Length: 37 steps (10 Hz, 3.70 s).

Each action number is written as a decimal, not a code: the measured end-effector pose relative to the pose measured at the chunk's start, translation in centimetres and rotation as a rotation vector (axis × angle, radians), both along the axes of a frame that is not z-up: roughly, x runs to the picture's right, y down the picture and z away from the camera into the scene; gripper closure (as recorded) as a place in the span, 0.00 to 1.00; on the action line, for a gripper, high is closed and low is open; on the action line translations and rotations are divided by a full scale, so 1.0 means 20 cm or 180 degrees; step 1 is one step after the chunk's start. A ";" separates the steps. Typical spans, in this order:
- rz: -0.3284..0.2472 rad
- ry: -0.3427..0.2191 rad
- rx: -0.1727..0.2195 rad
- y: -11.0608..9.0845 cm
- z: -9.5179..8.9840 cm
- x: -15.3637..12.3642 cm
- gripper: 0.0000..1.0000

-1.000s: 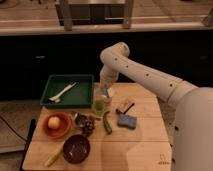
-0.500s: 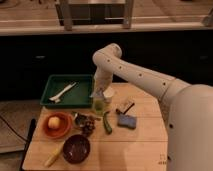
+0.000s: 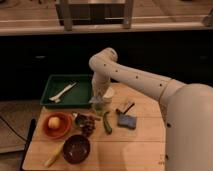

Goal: Place towel in plastic cup

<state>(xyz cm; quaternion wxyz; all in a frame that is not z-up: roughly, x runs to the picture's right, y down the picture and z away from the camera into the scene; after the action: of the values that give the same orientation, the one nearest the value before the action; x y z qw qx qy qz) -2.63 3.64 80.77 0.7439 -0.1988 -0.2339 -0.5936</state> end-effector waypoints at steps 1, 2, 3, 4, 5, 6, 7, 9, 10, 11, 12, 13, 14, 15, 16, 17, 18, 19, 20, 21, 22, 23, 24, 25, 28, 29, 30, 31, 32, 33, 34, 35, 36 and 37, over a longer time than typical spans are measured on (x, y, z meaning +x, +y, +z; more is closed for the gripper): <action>-0.0034 -0.0012 -0.0024 0.02 0.01 -0.02 1.00; -0.0068 -0.0018 -0.0056 0.04 0.01 -0.03 1.00; -0.0094 -0.0024 -0.0085 0.06 0.02 -0.04 1.00; -0.0116 -0.0024 -0.0114 0.08 0.02 -0.04 1.00; -0.0127 -0.0023 -0.0126 0.09 0.03 -0.04 1.00; -0.0139 -0.0011 -0.0158 0.11 0.04 -0.04 1.00; -0.0138 0.0002 -0.0170 0.12 0.05 -0.04 0.98; -0.0100 0.0046 -0.0203 0.12 0.05 -0.04 0.80; -0.0088 0.0054 -0.0207 0.11 0.06 -0.04 0.72; -0.0081 0.0068 -0.0217 0.11 0.06 -0.03 0.62; -0.0066 0.0071 -0.0235 0.11 0.06 -0.03 0.50; -0.0063 0.0074 -0.0242 0.11 0.06 -0.03 0.42; -0.0068 0.0076 -0.0250 0.11 0.06 -0.03 0.32; -0.0075 0.0077 -0.0254 0.11 0.06 -0.03 0.23; -0.0079 0.0081 -0.0257 0.11 0.06 -0.03 0.20; -0.0078 0.0084 -0.0260 0.11 0.07 -0.03 0.20; -0.0077 0.0084 -0.0260 0.11 0.07 -0.03 0.20; -0.0079 0.0082 -0.0264 0.12 0.07 -0.03 0.20; -0.0077 0.0082 -0.0265 0.12 0.07 -0.03 0.20; -0.0071 0.0078 -0.0269 0.12 0.06 -0.03 0.20; -0.0058 0.0071 -0.0280 0.12 0.06 -0.02 0.20; -0.0047 0.0071 -0.0280 0.12 0.06 -0.02 0.20; -0.0041 0.0056 -0.0280 0.11 0.06 -0.02 0.20; -0.0042 0.0037 -0.0280 0.11 0.06 -0.03 0.20; -0.0031 -0.0009 -0.0275 0.09 0.05 -0.03 0.20; -0.0033 -0.0020 -0.0279 0.10 0.05 -0.03 0.20; -0.0033 -0.0021 -0.0280 0.10 0.05 -0.03 0.20; -0.0033 -0.0023 -0.0279 0.10 0.05 -0.03 0.20; -0.0032 -0.0022 -0.0279 0.10 0.05 -0.03 0.20; -0.0033 -0.0022 -0.0279 0.10 0.05 -0.03 0.20; -0.0032 -0.0022 -0.0279 0.10 0.05 -0.03 0.20; -0.0030 -0.0020 -0.0279 0.10 0.05 -0.03 0.20; -0.0029 -0.0020 -0.0279 0.10 0.05 -0.03 0.20; -0.0030 -0.0021 -0.0279 0.10 0.05 -0.03 0.20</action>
<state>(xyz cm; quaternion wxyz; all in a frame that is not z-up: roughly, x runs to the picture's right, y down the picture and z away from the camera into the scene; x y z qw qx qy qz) -3.25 5.55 81.79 0.7309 -0.2304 -0.2612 -0.5869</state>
